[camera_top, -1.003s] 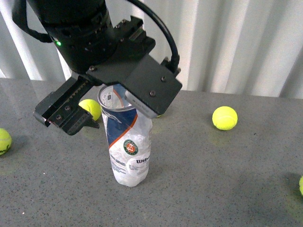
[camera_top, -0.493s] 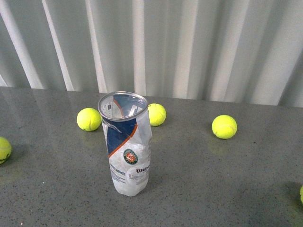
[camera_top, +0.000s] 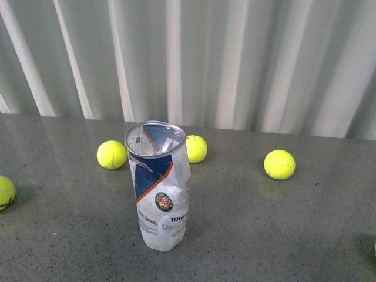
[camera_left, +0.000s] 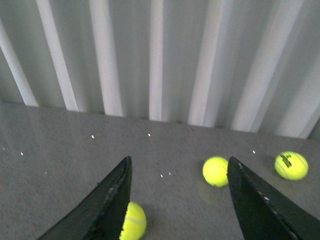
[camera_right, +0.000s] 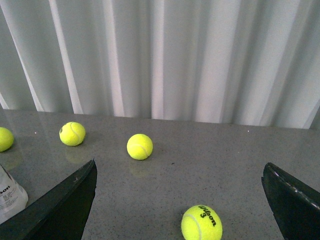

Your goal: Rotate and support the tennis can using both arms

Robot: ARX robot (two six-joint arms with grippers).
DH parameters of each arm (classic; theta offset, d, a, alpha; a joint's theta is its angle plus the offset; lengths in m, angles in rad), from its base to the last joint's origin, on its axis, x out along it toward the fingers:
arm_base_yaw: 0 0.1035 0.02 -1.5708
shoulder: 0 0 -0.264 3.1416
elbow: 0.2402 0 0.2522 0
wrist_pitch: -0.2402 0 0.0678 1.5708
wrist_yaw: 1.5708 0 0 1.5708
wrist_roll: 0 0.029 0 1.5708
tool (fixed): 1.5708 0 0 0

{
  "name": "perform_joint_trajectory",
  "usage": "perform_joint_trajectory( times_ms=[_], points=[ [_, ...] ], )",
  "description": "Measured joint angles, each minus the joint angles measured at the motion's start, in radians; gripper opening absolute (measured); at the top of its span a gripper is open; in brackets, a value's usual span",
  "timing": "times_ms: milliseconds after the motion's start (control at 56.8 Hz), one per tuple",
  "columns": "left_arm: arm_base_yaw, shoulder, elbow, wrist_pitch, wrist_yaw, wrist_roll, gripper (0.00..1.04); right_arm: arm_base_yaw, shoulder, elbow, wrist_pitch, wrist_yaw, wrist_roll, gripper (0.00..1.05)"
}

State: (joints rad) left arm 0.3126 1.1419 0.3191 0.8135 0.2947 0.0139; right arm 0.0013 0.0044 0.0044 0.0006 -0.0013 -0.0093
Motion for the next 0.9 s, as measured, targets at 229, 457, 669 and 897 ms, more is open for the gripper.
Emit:
perform_joint_trajectory(
  times_ms=[229, 457, 669, 897],
  points=[
    [-0.099, -0.161, -0.133, -0.021, -0.086, -0.010, 0.15, 0.000, 0.000, 0.000, 0.000, 0.002, 0.000, 0.98],
    [-0.167, -0.303, -0.212, -0.093, -0.155, -0.016, 0.04, 0.000, 0.000, 0.000, 0.000, 0.001, 0.000, 0.98],
    [-0.234, -0.455, -0.261, -0.194, -0.227, -0.016, 0.04, 0.000, 0.000, 0.000, 0.000, 0.001, 0.000, 0.98],
    [-0.312, -0.569, -0.295, -0.251, -0.292, -0.016, 0.04, 0.000, 0.000, 0.000, 0.000, 0.002, 0.000, 0.98]
  ],
)
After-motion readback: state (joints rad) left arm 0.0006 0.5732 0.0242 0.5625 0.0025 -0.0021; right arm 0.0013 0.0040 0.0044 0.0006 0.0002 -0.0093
